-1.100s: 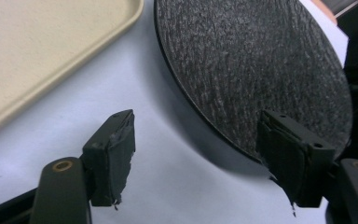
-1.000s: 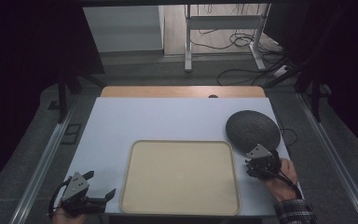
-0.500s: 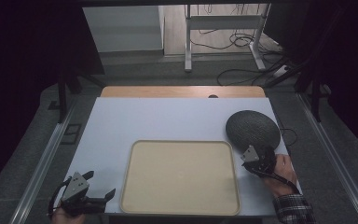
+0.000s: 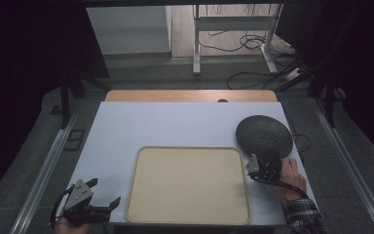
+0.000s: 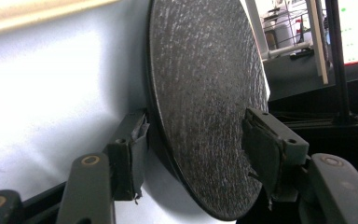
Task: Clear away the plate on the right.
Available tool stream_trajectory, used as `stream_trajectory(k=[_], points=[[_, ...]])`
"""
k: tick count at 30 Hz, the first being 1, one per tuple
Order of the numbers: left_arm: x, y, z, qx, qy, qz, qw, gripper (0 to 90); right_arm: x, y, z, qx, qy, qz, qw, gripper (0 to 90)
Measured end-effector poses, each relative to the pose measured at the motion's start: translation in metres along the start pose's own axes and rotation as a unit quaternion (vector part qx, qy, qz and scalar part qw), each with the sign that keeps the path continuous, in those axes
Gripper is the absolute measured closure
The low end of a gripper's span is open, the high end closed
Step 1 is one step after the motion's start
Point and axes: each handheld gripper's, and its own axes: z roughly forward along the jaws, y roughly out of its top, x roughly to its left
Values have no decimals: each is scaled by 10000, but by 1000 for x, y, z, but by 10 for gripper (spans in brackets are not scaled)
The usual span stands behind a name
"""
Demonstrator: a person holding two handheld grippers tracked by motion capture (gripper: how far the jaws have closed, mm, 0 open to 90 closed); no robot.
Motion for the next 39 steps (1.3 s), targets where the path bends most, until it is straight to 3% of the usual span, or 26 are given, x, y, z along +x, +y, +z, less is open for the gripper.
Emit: stream_trajectory(k=[2,5,8,14,24,30,35,39], points=[[0,0,0,-3,5,-10,10000,0,2,1,1,18,-52,-74,10000,436],[0,0,0,-5,-2,-11,10000,0,6,4,3,85,-217,-376,9990,476],[0,0,0,6,-2,2,10000,0,7,5,5,86,-291,-426,9986,500],[0,0,0,-6,-4,-13,10000,0,12,8,13,168,-302,-745,9966,568],[0,0,1,20,-19,1,10000,0,18,12,22,285,-517,-1040,9928,650],[0,0,1,24,-29,24,10000,0,24,13,24,352,-504,-1167,9913,799],[1,1,0,11,-20,9,10000,1,29,14,23,392,-659,-1399,9872,831],[1,0,0,8,-15,4,10000,1,27,14,21,354,-792,-1372,9867,853]])
